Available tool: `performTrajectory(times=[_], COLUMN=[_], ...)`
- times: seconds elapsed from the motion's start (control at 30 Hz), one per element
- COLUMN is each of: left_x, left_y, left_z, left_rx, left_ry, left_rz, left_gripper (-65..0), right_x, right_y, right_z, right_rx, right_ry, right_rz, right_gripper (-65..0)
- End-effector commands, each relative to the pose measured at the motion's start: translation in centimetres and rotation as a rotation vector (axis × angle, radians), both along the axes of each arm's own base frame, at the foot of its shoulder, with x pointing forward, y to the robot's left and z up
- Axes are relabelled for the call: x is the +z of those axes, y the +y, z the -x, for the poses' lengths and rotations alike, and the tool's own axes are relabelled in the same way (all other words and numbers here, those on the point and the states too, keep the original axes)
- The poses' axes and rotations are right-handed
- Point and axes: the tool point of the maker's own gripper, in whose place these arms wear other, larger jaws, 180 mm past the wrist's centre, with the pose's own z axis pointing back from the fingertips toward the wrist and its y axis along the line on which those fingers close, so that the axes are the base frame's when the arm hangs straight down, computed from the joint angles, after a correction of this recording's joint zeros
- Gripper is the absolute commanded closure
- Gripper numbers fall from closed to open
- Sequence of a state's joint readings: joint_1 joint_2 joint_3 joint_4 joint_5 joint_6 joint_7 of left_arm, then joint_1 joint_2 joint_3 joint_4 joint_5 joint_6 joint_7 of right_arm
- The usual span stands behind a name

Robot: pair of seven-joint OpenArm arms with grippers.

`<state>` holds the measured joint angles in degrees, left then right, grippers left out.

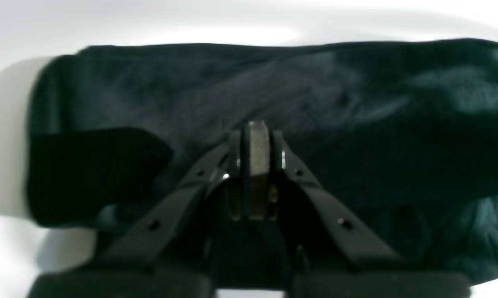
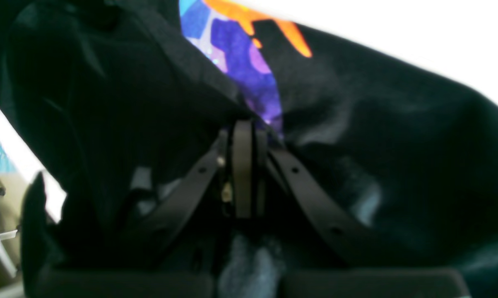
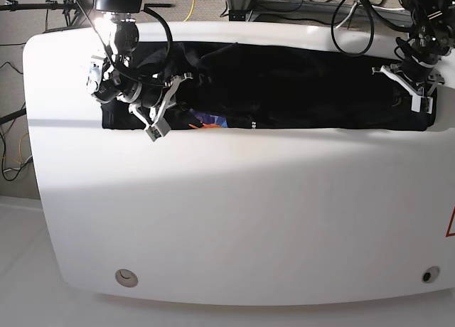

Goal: Fold the T-shirt properly

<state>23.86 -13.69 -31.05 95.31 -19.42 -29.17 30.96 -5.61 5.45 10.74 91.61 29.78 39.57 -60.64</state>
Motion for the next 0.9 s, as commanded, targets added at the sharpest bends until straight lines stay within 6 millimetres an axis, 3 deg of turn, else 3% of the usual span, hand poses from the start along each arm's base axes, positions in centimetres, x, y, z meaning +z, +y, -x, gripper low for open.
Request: performTrajectory(times=[0.0, 0.17, 0.5, 0.7, 0.87], left_x=[-0.2, -1.5, -3.3, -2.7, -2.1], left_y=[0.3, 0.5, 0.6, 0.9, 1.1], left_z=[0.4, 1.2, 2.1, 1.2, 0.4], left_rx=[-0.001, 0.010, 0.027, 0.027, 0.026], left_ry=[-0.008, 0.011, 0.061, 0.065, 0.054], left_rz=[-0.001, 0.010, 0.033, 0.040, 0.028], left_gripper=[-0.5, -0.5, -0.1, 0.0, 0.0], right_x=[1.2, 1.2, 0.1, -0.9, -0.6], right_y=[0.4, 0.6, -1.2, -2.0, -0.9], right_z=[-0.5, -0.1, 0.8, 0.1, -0.4], right_rx=[0.008, 0.021, 0.053, 0.041, 0.056], right_ry=[-0.057, -0.076, -0.043, 0.005, 0.007], right_rz=[-0.015, -0.007, 0.042, 0.053, 0.044], right_gripper=[0.0, 0.0, 0.0, 0.0, 0.0])
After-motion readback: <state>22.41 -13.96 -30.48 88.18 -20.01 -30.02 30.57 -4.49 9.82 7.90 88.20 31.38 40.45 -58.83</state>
